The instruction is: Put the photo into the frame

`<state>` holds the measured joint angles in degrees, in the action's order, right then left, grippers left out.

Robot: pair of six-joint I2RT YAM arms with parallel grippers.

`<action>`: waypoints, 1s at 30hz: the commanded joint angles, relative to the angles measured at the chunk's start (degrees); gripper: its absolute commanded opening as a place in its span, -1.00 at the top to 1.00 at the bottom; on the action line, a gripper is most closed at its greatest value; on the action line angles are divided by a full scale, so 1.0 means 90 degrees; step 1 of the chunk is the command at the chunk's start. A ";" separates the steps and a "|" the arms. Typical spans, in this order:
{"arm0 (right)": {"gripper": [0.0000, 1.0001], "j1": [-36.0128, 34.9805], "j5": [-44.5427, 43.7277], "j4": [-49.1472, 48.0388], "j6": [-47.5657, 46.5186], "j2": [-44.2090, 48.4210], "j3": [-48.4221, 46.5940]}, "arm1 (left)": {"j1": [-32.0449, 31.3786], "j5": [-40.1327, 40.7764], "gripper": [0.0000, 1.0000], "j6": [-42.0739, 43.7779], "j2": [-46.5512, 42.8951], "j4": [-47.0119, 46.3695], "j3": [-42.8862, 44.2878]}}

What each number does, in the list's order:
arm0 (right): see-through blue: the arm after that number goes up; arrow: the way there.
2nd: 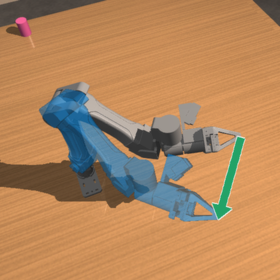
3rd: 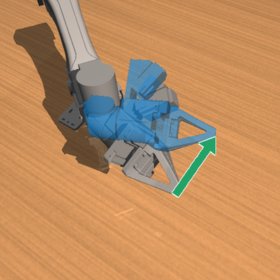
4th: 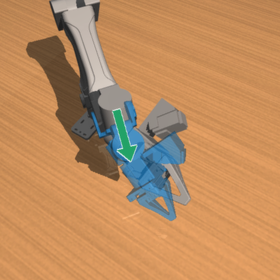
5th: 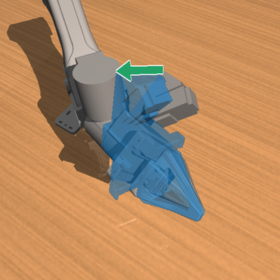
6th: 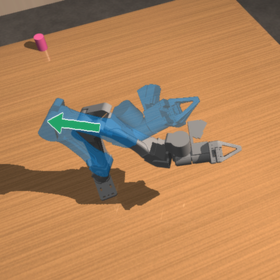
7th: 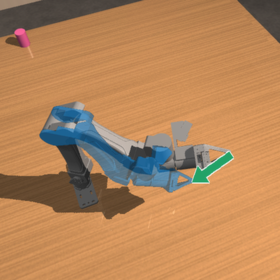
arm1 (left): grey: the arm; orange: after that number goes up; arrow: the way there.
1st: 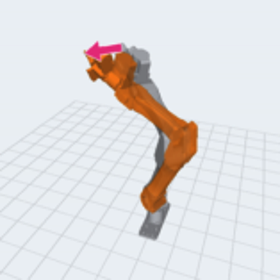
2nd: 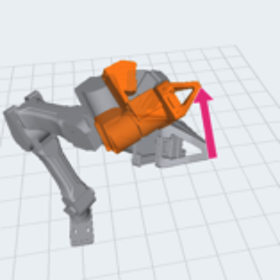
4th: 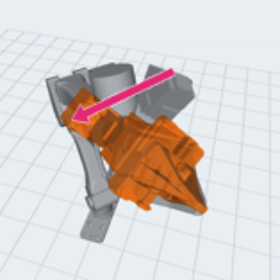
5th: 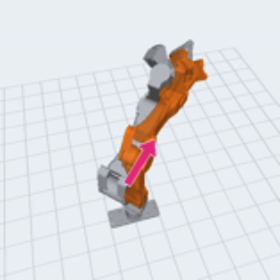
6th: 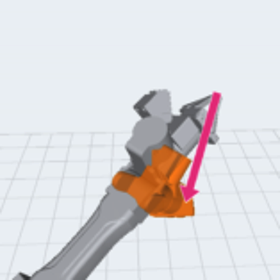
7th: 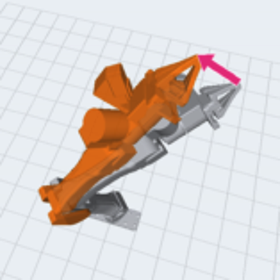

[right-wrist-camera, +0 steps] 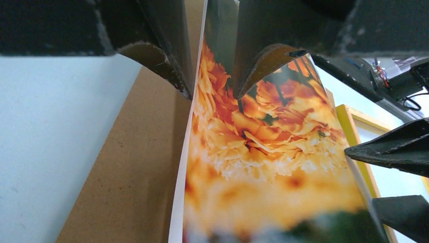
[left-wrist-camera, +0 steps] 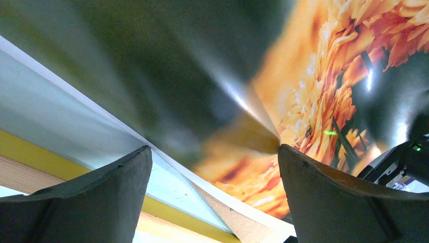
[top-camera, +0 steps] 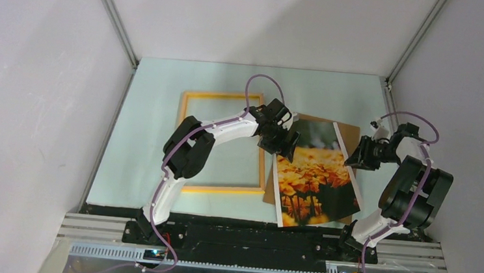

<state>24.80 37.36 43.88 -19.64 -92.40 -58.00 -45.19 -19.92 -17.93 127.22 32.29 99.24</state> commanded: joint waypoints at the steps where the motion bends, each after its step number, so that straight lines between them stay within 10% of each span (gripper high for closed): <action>1: 0.26 0.0127 0.0628 0.0298 -0.0195 -0.0102 -0.0289 | 0.0020 -0.0096 -0.99 0.0225 -0.0104 -0.0027 0.0147; 30: 0.43 0.0649 0.2151 0.1708 -0.0899 -0.1963 -0.1196 | 0.0044 -0.0213 -0.99 0.0332 0.0013 -0.0107 0.0056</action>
<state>30.79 49.89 54.24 -24.47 -109.16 -66.32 -44.97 -20.25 -16.43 127.22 32.21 99.22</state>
